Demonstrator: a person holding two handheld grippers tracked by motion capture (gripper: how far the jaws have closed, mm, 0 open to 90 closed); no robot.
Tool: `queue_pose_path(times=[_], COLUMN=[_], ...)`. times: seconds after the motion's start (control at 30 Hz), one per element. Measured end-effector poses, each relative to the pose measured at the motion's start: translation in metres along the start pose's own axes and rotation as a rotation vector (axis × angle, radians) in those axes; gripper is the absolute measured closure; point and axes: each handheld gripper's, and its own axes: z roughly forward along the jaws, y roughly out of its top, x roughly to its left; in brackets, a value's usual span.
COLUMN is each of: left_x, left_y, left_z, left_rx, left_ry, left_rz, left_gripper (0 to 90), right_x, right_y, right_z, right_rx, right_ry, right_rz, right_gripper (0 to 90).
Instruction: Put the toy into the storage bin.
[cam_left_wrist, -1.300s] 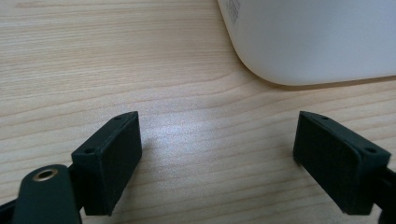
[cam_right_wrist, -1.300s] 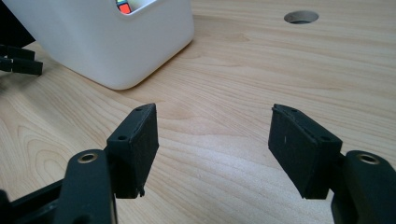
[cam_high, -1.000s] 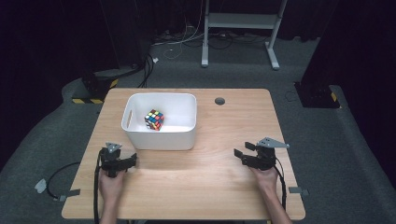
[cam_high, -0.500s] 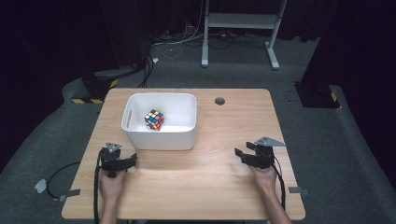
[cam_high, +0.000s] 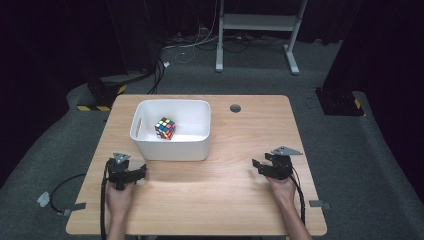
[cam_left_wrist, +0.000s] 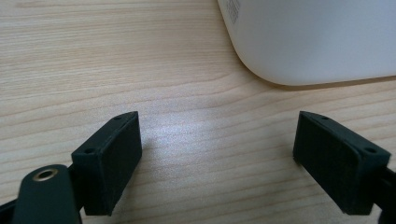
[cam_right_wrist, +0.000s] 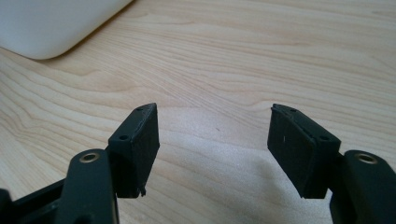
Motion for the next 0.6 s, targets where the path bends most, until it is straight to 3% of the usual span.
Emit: queue_pose_path(times=[0.6], left_x=[0.0000], left_y=[0.0000], left_z=[0.0000], left_rx=[0.000], left_ry=[0.000], left_rz=[0.000], left_gripper=[15.5], right_x=[-0.0032], right_y=[-0.0019], right_z=[0.0042], right_rx=[0.030], right_ry=[-0.038], right_rz=[0.012], right_gripper=[34.1])
